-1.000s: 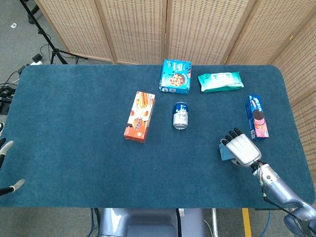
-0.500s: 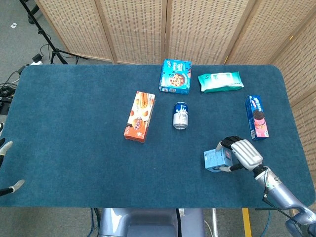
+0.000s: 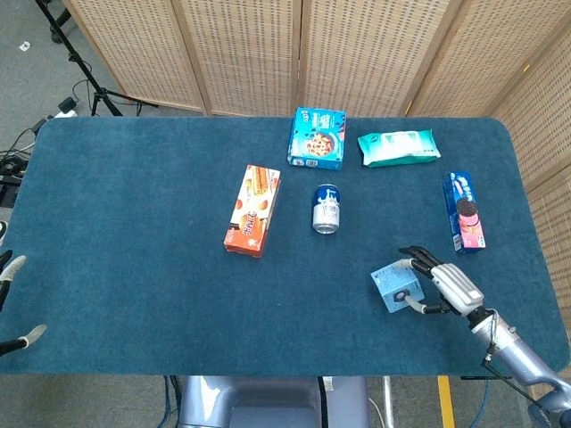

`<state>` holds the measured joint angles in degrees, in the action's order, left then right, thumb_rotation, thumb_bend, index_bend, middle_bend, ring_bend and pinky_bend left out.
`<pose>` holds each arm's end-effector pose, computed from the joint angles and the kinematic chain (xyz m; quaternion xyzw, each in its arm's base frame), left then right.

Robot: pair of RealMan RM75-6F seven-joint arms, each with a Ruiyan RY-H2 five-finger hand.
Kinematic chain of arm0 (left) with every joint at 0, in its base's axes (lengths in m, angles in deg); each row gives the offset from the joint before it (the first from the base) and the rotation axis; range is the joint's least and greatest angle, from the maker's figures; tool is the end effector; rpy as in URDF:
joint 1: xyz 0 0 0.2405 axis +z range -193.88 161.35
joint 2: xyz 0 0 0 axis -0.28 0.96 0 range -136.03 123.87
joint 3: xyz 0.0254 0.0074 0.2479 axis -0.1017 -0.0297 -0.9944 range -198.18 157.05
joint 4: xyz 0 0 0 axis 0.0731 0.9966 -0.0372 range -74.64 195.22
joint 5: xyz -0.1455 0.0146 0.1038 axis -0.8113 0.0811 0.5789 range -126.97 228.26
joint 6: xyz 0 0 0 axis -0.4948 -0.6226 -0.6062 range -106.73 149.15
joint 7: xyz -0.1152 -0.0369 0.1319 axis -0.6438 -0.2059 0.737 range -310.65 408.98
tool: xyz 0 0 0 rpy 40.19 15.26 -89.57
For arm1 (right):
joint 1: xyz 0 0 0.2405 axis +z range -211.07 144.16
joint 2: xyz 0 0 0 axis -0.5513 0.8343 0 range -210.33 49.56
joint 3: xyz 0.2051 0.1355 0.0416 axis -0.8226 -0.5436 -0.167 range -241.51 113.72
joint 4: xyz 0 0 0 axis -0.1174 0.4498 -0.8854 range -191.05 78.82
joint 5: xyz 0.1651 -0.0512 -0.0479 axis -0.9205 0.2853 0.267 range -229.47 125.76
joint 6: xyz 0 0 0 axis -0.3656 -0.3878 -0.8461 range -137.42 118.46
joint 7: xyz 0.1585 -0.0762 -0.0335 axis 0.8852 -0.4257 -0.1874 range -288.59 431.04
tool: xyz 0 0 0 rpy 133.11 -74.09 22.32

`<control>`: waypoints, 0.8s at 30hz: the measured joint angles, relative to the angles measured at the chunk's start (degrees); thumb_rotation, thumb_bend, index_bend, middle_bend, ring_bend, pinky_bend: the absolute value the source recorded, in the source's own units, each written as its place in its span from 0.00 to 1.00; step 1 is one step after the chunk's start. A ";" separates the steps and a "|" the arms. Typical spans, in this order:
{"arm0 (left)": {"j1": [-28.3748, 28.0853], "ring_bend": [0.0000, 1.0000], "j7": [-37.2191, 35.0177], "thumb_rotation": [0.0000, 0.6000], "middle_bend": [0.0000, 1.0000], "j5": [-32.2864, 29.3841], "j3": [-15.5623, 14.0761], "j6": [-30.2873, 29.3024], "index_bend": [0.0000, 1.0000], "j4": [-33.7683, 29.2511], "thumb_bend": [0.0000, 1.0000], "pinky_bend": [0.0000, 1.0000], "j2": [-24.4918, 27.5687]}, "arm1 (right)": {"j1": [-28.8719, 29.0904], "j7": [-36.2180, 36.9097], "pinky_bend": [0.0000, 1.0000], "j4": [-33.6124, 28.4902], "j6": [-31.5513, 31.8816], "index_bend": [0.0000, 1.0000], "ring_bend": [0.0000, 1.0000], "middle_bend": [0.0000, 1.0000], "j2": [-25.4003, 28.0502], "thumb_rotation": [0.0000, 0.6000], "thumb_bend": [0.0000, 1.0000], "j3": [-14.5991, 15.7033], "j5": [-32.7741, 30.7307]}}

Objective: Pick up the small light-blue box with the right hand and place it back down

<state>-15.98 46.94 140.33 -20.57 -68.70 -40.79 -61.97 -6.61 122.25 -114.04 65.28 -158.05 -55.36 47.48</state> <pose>-0.2784 0.1776 0.2154 -0.5798 -0.4045 -0.3985 0.5843 -0.2829 -0.2977 0.0899 0.6781 -0.5062 0.4475 0.2893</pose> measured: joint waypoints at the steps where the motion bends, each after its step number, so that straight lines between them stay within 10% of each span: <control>1: -0.02 0.00 0.15 1.00 0.00 0.08 -0.05 0.06 0.00 -0.01 0.00 0.00 -0.04 | -0.21 0.49 0.18 0.69 0.44 0.08 0.00 0.00 0.13 1.00 0.36 0.38 0.42; 10: 0.16 0.00 0.38 1.00 0.00 0.72 -0.24 -0.41 0.00 -0.12 0.00 0.00 -0.11 | -1.88 1.31 0.14 4.33 2.86 0.05 0.00 0.00 0.99 1.00 0.33 1.92 1.89; 14: 0.28 0.00 0.26 1.00 0.00 0.90 -0.30 -0.66 0.00 -0.04 0.00 0.00 -0.10 | -2.17 -2.31 0.10 4.51 4.47 0.00 0.00 0.00 1.80 1.00 0.11 1.78 2.52; 24: 0.38 0.00 0.51 1.00 0.00 1.39 -0.41 -0.96 0.00 0.00 0.00 0.00 -0.23 | -0.73 -27.19 0.09 -1.08 6.12 0.00 0.00 0.00 7.65 1.00 0.00 1.81 7.37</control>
<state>-15.60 47.45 141.72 -20.98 -69.67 -40.79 -62.20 -7.34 95.06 -115.11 71.40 -150.40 -53.56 54.84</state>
